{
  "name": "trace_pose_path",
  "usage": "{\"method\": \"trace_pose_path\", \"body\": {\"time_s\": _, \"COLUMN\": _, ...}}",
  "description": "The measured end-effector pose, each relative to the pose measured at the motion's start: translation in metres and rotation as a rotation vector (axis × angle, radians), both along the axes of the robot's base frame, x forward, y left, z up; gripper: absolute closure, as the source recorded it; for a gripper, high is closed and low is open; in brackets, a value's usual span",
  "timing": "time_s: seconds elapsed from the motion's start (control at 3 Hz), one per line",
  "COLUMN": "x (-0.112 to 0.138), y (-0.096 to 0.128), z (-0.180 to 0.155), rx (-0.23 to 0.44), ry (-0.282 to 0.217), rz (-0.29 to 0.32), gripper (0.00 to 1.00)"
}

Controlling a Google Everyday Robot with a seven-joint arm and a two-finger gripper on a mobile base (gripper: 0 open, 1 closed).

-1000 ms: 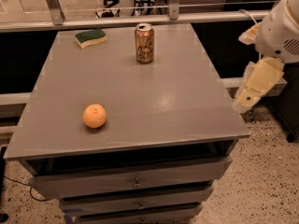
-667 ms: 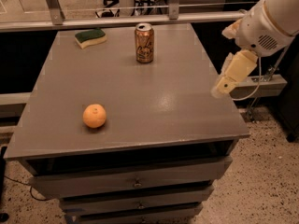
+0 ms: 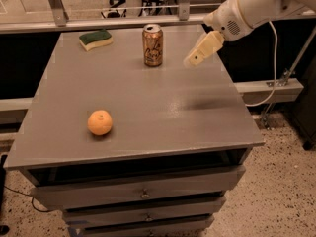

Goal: Knock orange can over

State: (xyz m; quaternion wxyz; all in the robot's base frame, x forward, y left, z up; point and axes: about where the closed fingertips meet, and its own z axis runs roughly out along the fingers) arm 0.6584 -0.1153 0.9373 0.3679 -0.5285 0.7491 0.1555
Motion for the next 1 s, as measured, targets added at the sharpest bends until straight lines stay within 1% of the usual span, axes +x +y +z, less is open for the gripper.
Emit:
{"method": "trace_pose_path", "body": {"time_s": 0.33, "x": 0.048, "y": 0.037, "z": -0.003, "rx": 0.135, "ry": -0.008, "rz": -0.020, "gripper": 0.00}}
{"method": "trace_pose_path", "body": {"time_s": 0.67, "x": 0.078, "y": 0.066, "z": -0.006, "rx": 0.199, "ry": -0.020, "rz": -0.080, "gripper": 0.00}}
{"method": "trace_pose_path", "body": {"time_s": 1.0, "x": 0.104, "y": 0.083, "z": -0.025, "rx": 0.210, "ry": -0.025, "rz": -0.143, "gripper": 0.00}}
